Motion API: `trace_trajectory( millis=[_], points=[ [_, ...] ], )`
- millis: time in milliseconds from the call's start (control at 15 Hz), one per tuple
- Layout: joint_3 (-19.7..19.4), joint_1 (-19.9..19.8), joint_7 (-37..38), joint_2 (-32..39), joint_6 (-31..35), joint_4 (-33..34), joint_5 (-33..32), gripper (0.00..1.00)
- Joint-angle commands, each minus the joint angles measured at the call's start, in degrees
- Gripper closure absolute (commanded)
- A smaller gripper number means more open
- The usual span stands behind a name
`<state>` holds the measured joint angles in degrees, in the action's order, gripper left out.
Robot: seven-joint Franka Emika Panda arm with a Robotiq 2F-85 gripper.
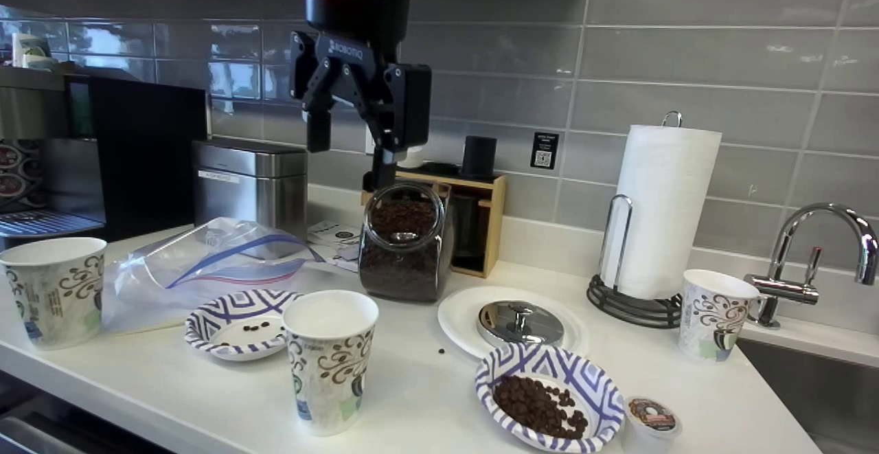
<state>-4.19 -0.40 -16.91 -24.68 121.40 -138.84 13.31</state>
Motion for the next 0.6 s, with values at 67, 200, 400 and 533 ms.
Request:
trace_trajectory(
  millis=[67, 200, 400, 533],
  points=[
    [-0.8, 3.7, -9.8, -4.3, 1.8, -2.3, -1.8, 0.00],
    [-1.0, 3.6, -7.9, -2.8, 0.4, -0.3, -1.2, 0.00],
    [-1.1, 4.6, -10.4, -3.3, 1.0, -0.7, -1.6, 0.00],
    [-1.1, 4.6, -10.9, -3.3, 1.0, -0.7, -1.6, 0.00]
  ],
)
